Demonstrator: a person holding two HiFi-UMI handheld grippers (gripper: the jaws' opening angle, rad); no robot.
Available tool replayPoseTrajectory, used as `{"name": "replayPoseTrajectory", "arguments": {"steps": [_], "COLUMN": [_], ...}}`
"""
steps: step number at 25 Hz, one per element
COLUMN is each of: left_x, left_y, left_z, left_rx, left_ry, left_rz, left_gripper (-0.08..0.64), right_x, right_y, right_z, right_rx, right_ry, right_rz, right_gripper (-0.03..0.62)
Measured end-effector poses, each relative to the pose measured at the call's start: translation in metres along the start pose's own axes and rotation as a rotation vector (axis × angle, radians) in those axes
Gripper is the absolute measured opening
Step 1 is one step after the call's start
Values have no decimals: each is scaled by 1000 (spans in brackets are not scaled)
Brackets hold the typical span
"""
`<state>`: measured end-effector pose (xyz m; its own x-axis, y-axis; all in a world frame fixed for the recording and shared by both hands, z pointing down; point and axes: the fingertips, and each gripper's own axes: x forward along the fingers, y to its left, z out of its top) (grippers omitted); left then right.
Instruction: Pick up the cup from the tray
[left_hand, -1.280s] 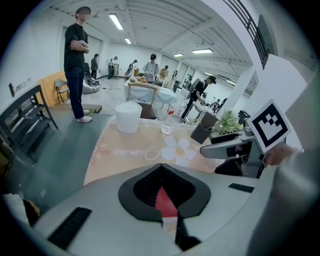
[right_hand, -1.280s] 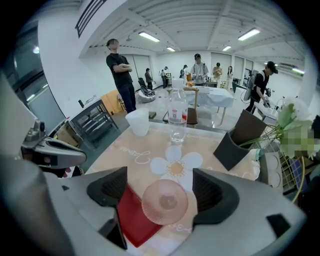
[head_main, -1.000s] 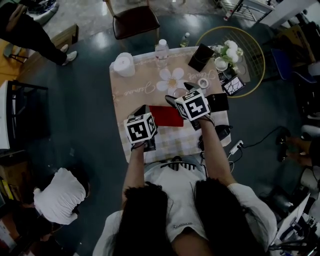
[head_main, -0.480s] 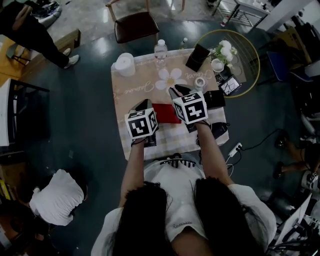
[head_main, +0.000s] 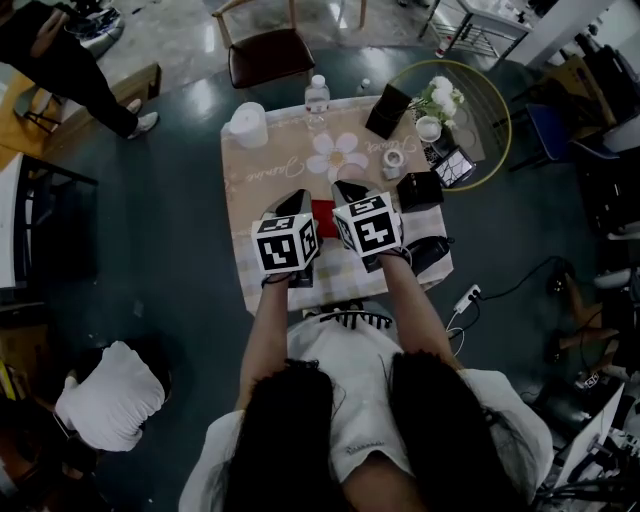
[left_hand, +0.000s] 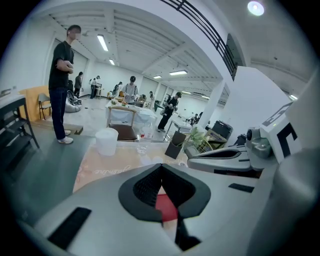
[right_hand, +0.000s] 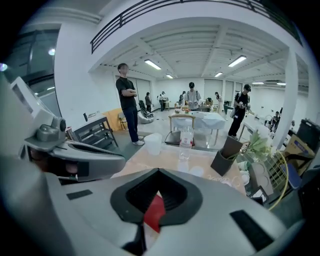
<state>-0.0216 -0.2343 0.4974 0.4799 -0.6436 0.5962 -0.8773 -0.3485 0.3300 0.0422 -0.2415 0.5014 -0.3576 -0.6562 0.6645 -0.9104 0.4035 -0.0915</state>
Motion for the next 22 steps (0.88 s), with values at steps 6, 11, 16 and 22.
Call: {"name": "replayPoseTrajectory", "arguments": {"steps": [6, 11, 16, 22], "left_x": [-8, -14, -20, -23], "left_y": [-4, -7, -9, -11], "left_z": [-5, -8, -10, -12], "left_rx": [-5, 4, 7, 1], "left_ry": [-4, -12, -17, -21], "left_rz": [8, 6, -1, -9], "left_gripper": [5, 5, 5, 5], "right_x": [-9, -16, -19, -24], "right_y": [5, 11, 14, 18], "right_z": [-3, -4, -4, -7], "right_rx": [-8, -16, -11, -14], "right_ry": [-3, -13, -21, -21], "right_rz": [-21, -29, -37, -29], "right_gripper": [6, 6, 6, 6]}}
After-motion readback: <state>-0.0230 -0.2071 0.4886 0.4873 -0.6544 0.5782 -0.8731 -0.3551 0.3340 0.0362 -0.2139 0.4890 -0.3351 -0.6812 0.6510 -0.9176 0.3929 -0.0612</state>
